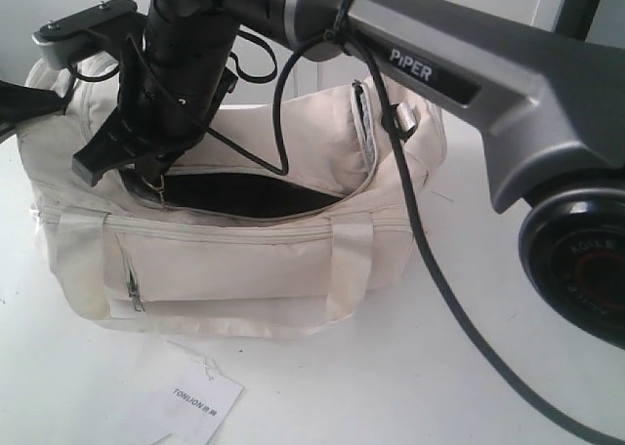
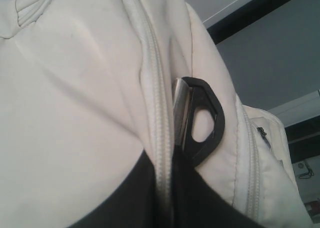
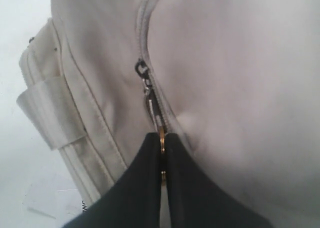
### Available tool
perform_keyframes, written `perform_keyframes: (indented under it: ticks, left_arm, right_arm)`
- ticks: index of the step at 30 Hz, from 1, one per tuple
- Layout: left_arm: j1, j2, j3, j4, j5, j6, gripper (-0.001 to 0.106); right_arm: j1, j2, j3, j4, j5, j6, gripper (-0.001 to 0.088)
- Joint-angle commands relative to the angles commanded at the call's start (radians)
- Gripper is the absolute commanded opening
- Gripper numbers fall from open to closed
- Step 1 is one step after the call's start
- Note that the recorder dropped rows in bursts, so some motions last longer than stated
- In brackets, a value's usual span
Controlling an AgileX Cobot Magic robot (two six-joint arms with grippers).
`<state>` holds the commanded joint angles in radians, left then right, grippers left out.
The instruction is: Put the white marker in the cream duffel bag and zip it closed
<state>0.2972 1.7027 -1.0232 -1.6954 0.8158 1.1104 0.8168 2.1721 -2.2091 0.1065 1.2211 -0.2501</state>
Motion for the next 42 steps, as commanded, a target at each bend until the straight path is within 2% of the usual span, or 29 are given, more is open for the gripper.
perform_keyframes:
  ticks: [7,21,27,42]
  left_arm:
    - [0.0,0.0,0.0,-0.009,-0.002,0.0,0.0]
    - [0.0,0.0,0.0,-0.008,0.003,0.0,0.0]
    - [0.0,0.0,0.0,-0.008,0.005,0.0,0.0]
    - [0.0,0.0,0.0,-0.008,0.011,0.0,0.0]
  right_arm:
    - [0.0,0.0,0.0,0.068,0.0,-0.016,0.0]
    - [0.0,-0.015,0.002,0.047,0.0,-0.015,0.0]
    - [0.0,-0.039,0.071,0.001,0.0,-0.026,0.0]
    - [-0.011,-0.076,0.11,-0.009,0.0,-0.026,0.0]
